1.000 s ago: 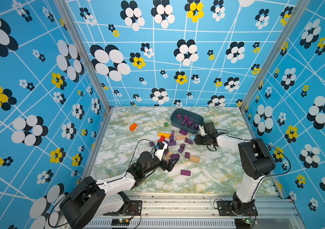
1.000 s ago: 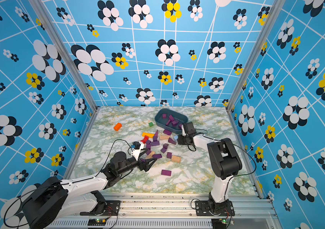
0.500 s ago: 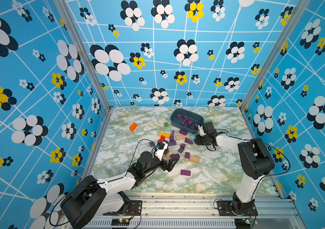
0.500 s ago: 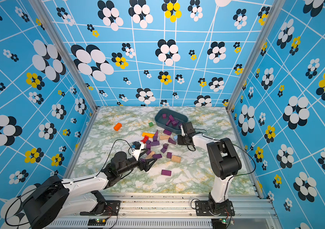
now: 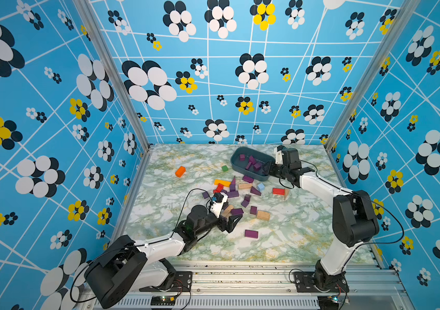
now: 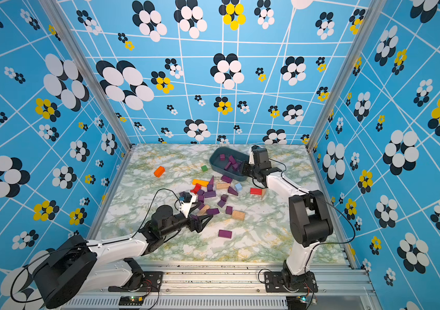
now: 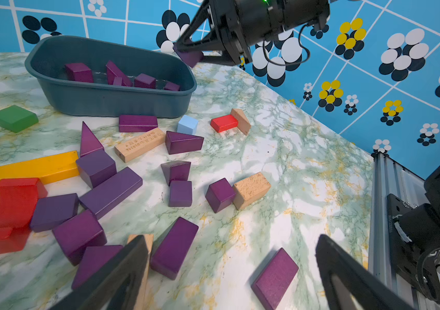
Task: Pick purple bricks into the storage bin
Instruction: Place the building block in the storage box.
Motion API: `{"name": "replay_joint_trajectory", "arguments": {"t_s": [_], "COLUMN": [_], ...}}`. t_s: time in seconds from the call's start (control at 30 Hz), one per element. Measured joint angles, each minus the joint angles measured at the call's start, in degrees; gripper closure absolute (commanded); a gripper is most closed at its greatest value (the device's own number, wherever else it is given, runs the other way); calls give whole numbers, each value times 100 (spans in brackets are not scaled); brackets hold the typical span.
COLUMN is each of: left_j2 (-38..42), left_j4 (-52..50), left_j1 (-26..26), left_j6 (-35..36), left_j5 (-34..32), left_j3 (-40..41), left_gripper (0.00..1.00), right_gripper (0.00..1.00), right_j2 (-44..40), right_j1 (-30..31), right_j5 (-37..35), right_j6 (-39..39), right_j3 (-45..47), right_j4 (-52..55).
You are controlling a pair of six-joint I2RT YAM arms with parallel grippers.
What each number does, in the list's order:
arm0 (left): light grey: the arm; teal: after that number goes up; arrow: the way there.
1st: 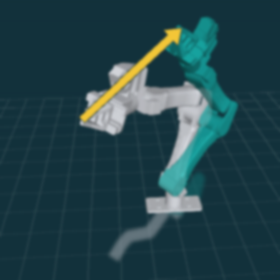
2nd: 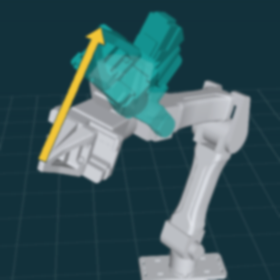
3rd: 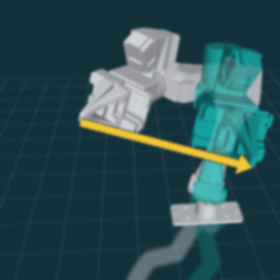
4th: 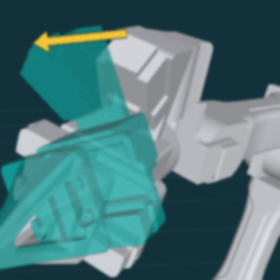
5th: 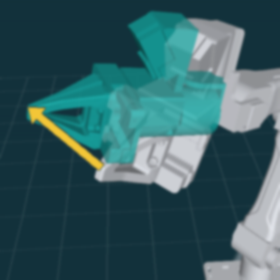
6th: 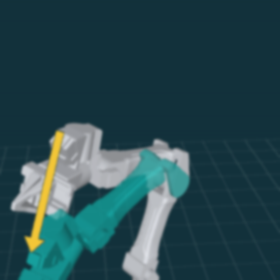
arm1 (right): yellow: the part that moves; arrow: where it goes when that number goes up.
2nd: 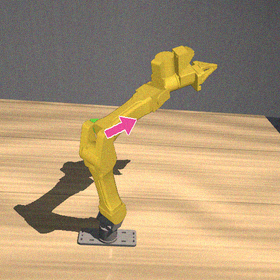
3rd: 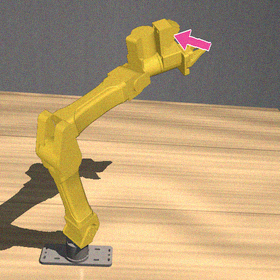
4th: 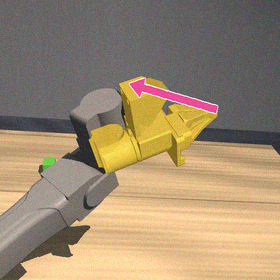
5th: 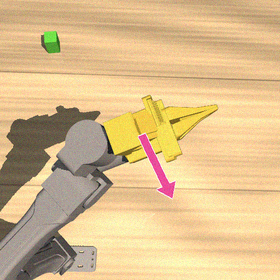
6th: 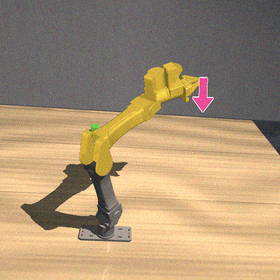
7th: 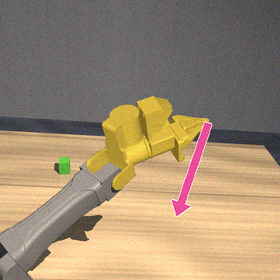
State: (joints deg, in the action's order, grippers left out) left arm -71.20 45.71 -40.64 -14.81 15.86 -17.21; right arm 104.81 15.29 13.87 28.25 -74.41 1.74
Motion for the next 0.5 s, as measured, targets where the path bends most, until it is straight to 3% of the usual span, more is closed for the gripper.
{"name": "replay_joint_trajectory", "arguments": {"t_s": [0.03,0.1,0.3,0.5], "left_j2": [0,-2,-28,-28], "left_j4": [-4,-66,-555,-1423], "left_j1": [0,-7,-28,-26], "left_j6": [0,-2,31,42], "left_j5": [-4,-92,-586,-1377], "left_j3": [0,-11,-142,-433], "left_gripper": [0,1,1,0], "right_gripper": [59,46,36,34], "right_j2": [197,570,1091,42], "right_j1": [-39,-114,-319,-343], "right_j5": [7,42,216,240], "right_j6": [61,140,260,133], "right_j3": [-214,-584,-1023,-92], "right_j4": [-46,-85,-13,-59]}}
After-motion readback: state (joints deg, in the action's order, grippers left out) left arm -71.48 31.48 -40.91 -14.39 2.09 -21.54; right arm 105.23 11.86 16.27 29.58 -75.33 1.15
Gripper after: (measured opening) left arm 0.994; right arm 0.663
